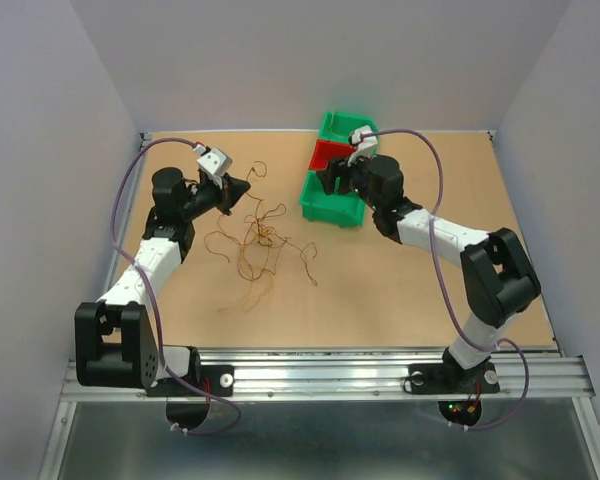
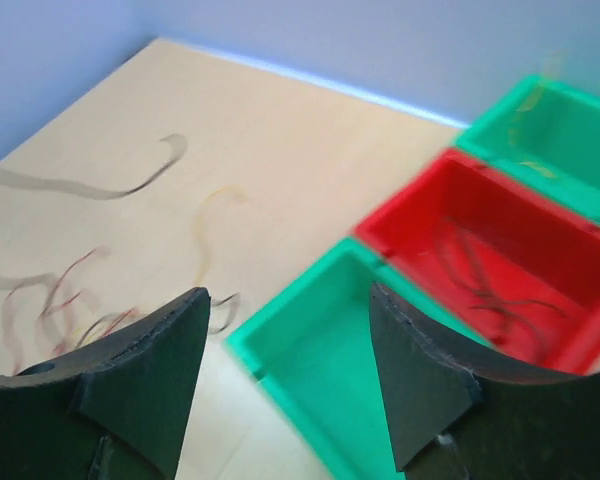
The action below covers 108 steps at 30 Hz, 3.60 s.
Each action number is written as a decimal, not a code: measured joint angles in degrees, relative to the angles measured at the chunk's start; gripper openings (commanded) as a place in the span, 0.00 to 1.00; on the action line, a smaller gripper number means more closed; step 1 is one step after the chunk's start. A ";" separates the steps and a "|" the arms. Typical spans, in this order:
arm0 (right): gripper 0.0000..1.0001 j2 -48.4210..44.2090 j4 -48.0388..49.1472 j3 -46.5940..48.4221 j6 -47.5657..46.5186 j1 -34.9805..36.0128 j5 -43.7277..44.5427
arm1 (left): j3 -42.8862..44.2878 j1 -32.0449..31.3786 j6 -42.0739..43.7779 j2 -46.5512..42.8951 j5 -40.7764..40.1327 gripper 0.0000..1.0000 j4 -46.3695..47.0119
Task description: Untangle the cables
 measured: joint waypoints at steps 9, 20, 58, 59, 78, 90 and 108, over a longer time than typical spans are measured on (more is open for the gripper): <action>0.72 1.40 7.15 -6.36 -7.06 12.17 -15.39 | -0.24 -0.39 0.42 -4.96 2.78 0.00 -0.44; 0.65 17.11 17.86 -1.75 -6.34 15.69 -18.21 | -1.27 -0.72 0.28 -11.21 3.87 0.00 -0.42; 0.00 7.32 44.87 -46.05 -6.93 25.79 2.36 | 66.60 11.21 1.49 5.88 -37.13 0.00 -31.50; 0.01 7.17 45.64 -47.21 -6.84 25.77 3.13 | 66.60 11.61 1.44 5.40 -37.24 0.00 -30.53; 0.84 -4.68 45.22 -53.55 -5.51 25.83 15.67 | 49.92 11.80 -3.89 -4.13 -18.99 0.00 -21.53; 0.91 -14.69 38.12 -35.82 -8.09 25.83 6.32 | 31.47 7.82 -12.44 -16.15 4.22 0.00 -8.35; 0.00 -1.09 32.87 -14.60 -11.13 25.83 -12.26 | 21.44 -6.10 -14.21 -13.14 4.87 0.00 -4.28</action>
